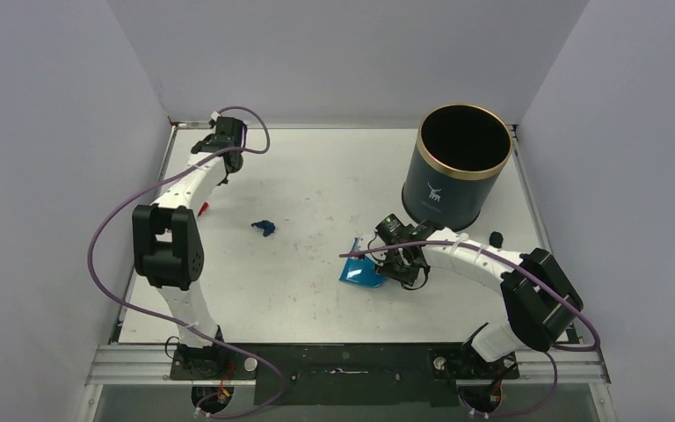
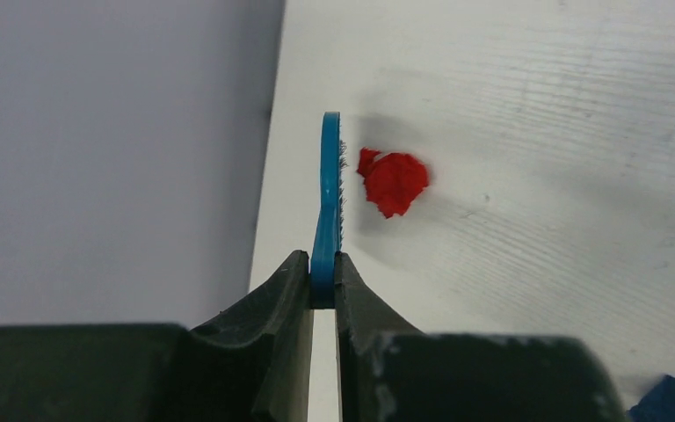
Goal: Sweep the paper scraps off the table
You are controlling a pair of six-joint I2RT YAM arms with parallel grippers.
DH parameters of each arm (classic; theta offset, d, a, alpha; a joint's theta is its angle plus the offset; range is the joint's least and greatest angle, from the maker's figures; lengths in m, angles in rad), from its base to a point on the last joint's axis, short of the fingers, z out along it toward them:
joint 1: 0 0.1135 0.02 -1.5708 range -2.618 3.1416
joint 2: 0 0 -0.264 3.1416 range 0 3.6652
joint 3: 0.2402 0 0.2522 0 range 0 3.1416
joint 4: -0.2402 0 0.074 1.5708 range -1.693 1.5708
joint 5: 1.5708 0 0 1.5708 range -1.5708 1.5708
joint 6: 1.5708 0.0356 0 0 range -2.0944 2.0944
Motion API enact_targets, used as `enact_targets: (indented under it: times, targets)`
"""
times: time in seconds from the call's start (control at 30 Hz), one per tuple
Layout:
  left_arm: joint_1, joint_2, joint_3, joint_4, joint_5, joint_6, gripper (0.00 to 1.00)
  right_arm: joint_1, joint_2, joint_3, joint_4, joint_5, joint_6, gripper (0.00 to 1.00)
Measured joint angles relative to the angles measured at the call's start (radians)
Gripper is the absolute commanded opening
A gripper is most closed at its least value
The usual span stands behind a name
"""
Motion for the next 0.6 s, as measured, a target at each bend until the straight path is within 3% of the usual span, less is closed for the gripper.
enact_targets:
  times: [0.37,0.6]
  targets:
    - [-0.158,0.054,-0.105,0.17,0.114,0.117,0.0,-0.001,-0.008,-0.023,0.045,0.0,0.011,0.5]
    - [-0.293,-0.045,-0.166,0.122,0.203,0.094,0.0,-0.052,-0.074,-0.1,0.057,-0.017,-0.005,0.56]
